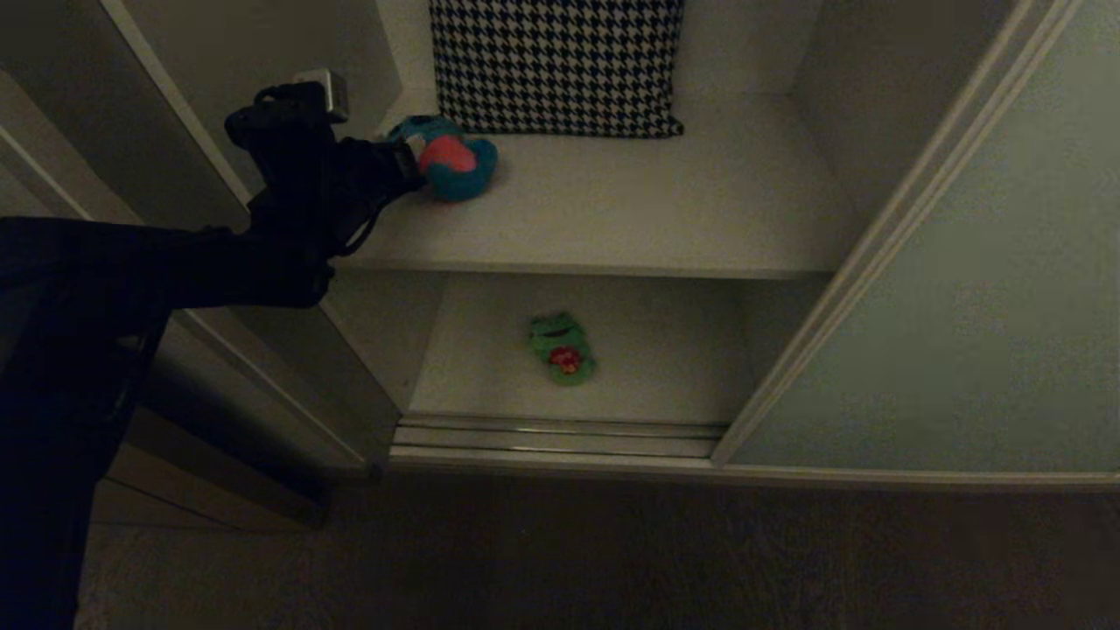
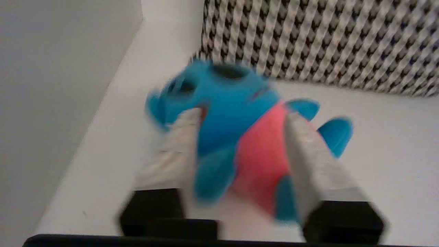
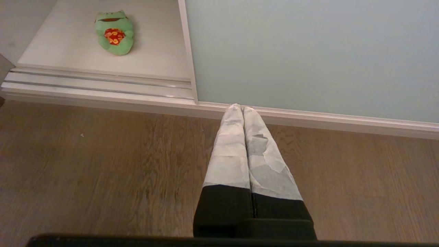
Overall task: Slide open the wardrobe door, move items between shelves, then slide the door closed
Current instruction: Place the blue doll on the higher shelf
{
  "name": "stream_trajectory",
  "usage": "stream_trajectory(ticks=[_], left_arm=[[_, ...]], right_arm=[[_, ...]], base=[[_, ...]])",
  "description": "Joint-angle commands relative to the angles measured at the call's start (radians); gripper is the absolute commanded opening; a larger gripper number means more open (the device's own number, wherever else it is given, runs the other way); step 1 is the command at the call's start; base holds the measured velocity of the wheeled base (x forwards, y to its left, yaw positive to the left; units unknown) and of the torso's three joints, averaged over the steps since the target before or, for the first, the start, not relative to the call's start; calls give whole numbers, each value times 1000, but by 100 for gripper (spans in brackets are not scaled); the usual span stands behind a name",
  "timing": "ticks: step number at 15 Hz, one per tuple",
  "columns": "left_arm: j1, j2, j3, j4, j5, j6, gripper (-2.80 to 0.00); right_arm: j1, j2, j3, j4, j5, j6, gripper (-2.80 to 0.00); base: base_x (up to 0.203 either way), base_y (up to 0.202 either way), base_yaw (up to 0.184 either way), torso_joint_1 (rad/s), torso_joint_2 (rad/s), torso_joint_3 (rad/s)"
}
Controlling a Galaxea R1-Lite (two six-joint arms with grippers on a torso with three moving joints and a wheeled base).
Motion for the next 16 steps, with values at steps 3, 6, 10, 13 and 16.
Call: stream_trajectory(ticks=[3,6,10,13,16], left_arm=[[0,-123,107,-3,-3,-3,0],[0,-258,210,5,0,-4,-280],[-4,-517,392,74,-3,1,-280],[-8,-802,626,189,-7,6,-280],[-9,-1144,919,395,-11,18,-280]], right_arm=[[0,-2,0,0,0,0,-280],[0,-1,0,0,0,0,-280],[0,-2,0,0,0,0,-280],[0,-1,0,-1,0,0,-280],[0,0,0,0,0,0,-280]], base=[[0,0,0,0,0,0],[0,0,0,0,0,0],[0,0,0,0,0,0],[0,0,0,0,0,0],[0,0,0,0,0,0]])
